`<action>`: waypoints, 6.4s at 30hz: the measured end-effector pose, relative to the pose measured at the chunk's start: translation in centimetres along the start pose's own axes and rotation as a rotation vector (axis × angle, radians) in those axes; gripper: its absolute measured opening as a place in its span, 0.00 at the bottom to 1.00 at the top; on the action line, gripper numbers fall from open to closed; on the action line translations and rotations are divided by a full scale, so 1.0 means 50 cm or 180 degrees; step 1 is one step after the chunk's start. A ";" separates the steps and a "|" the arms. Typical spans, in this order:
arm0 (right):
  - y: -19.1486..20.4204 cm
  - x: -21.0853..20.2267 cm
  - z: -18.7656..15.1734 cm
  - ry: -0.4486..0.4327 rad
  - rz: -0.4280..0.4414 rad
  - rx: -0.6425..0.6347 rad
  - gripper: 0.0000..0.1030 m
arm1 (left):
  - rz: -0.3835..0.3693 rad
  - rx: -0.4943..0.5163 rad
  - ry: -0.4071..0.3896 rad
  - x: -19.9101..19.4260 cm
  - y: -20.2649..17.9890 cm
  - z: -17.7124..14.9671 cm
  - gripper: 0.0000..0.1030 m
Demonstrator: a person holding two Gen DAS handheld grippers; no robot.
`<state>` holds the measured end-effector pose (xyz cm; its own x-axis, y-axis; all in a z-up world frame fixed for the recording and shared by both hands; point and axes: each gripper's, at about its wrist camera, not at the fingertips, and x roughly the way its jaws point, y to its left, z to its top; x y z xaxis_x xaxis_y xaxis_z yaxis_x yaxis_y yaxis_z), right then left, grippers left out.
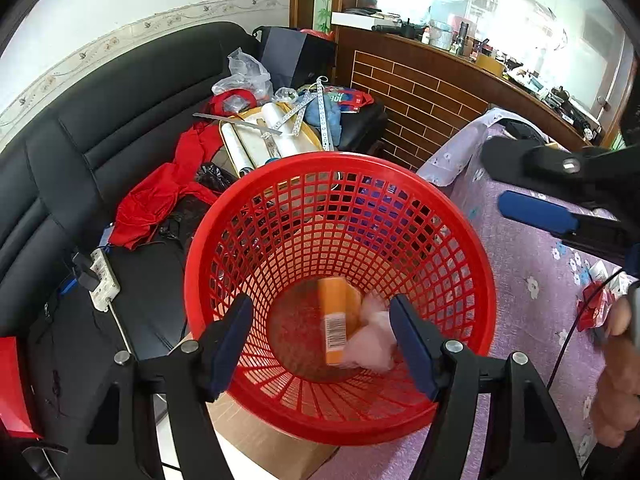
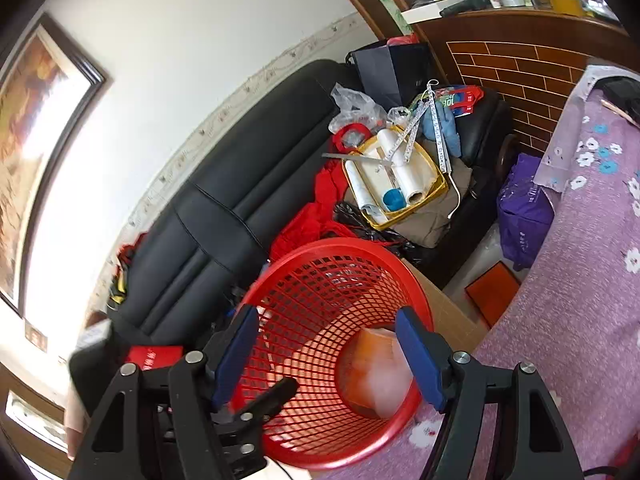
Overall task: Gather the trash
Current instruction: 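Return both tools to the table and approach the remaining trash, then grasp the white-green medicine box with the left tool while the right tool grasps a wrapper, then carry the box and wrapper to the red basket and release both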
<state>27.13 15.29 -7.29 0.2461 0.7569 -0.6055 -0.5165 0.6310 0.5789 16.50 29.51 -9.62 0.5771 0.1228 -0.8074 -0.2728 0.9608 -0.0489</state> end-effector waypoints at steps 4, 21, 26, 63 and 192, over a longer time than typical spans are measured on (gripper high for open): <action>0.007 -0.068 -0.012 -0.0101 0.0028 -0.0011 0.73 | -0.0008 -0.0029 -0.0074 -0.031 -0.013 -0.012 0.78; -0.071 -0.513 -0.237 -0.0890 -0.0431 0.0233 0.75 | -0.0242 0.0384 -0.0531 -0.217 -0.254 -0.101 0.81; -0.119 -0.618 -0.298 -0.1081 -0.0708 0.0347 0.76 | -0.0452 0.0653 -0.0618 -0.270 -0.357 -0.128 0.81; -0.555 -0.795 -0.423 -0.1305 -0.1915 0.1959 0.70 | -0.1416 0.1807 0.0307 -0.015 -0.711 -0.032 0.72; 0.102 -0.057 -0.010 -0.0259 -0.0757 -0.0785 0.20 | -0.0483 -0.0244 -0.0258 -0.067 0.072 0.075 0.36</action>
<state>23.40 16.26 -2.90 0.4428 0.6109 -0.6563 -0.6169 0.7387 0.2715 16.46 33.48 -4.89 0.6753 0.0004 -0.7375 -0.2339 0.9485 -0.2136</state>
